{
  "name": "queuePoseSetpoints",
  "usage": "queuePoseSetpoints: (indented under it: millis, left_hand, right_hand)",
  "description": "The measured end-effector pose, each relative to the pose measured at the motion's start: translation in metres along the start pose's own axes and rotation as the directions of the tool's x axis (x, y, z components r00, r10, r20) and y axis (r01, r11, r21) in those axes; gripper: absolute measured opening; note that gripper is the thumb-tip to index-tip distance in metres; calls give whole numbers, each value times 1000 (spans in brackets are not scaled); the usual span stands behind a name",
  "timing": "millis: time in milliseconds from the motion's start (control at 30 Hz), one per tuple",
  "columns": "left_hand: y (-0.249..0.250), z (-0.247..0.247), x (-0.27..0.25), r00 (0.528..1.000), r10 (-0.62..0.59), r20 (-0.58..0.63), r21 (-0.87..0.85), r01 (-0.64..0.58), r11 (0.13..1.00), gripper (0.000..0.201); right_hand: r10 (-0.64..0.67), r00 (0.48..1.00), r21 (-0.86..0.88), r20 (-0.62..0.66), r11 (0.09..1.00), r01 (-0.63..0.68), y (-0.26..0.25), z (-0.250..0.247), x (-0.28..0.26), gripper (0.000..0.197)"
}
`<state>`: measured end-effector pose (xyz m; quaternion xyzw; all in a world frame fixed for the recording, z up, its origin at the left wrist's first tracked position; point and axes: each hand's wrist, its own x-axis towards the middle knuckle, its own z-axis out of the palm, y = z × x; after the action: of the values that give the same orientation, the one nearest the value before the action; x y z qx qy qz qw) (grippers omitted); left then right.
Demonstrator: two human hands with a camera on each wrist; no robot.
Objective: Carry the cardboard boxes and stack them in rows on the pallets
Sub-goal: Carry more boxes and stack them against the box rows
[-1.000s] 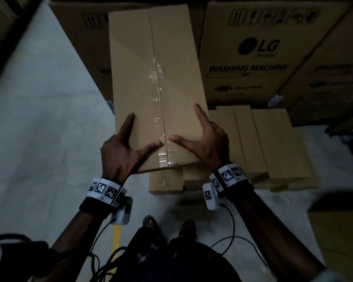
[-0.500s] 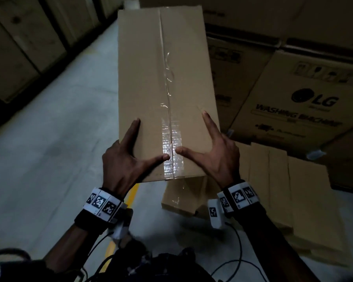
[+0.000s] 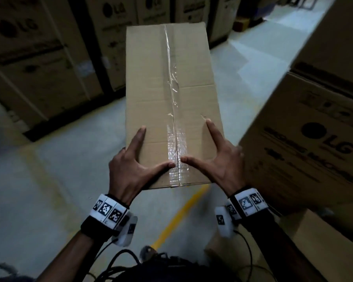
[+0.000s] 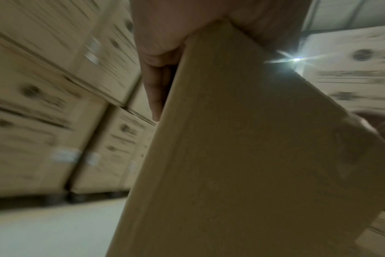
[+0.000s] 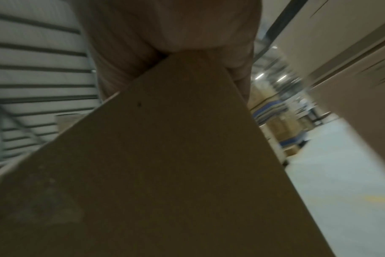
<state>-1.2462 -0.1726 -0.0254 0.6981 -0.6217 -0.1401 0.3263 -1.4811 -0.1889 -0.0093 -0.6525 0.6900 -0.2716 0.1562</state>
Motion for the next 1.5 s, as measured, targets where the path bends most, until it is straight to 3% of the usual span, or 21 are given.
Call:
queuePoseSetpoints:
  millis: [167,333,667,833,933,1067,1200,1367,1500]
  left_hand:
    - [-70,-56,53,992,-78,-103,52,84,995,123]
    - [-143,-101,94,956,-189,-224,32,201,979,124]
    - [-287,-167,201,801,-442,-403,39,498,866,126]
    - [-356,-208,273,662,-555,-504,-16,635,773,125]
    - [-390,-239,309,575,-605,-551,-78,686,723,126]
    - [-436,-277,333,418,-658,-627,-152,762,630,125]
    - [-491,-315,339,272,-671,-690,-224,800,556,124]
    - [-572,-364,330,97,-724,-683,-327,845,422,129]
    - [-646,-415,310,-31,-721,-692,-409,840,357,126]
  right_hand:
    - [-150,987,89,62,986,145,-85,65,60,118]
    - [-310,939,130,149,947,292,-172,135,117,118]
    - [-565,739,214,367,825,524,-341,299,244,119]
    - [-656,603,305,453,750,587,-441,387,317,119]
    - [-716,490,360,497,684,634,-509,431,352,118]
    - [-771,313,444,555,593,672,-599,490,374,118]
    - [-792,157,533,590,528,662,-686,547,364,115]
    - [-814,-17,611,580,421,671,-782,628,328,114]
    - [-814,-127,664,566,359,656,-867,691,279,116]
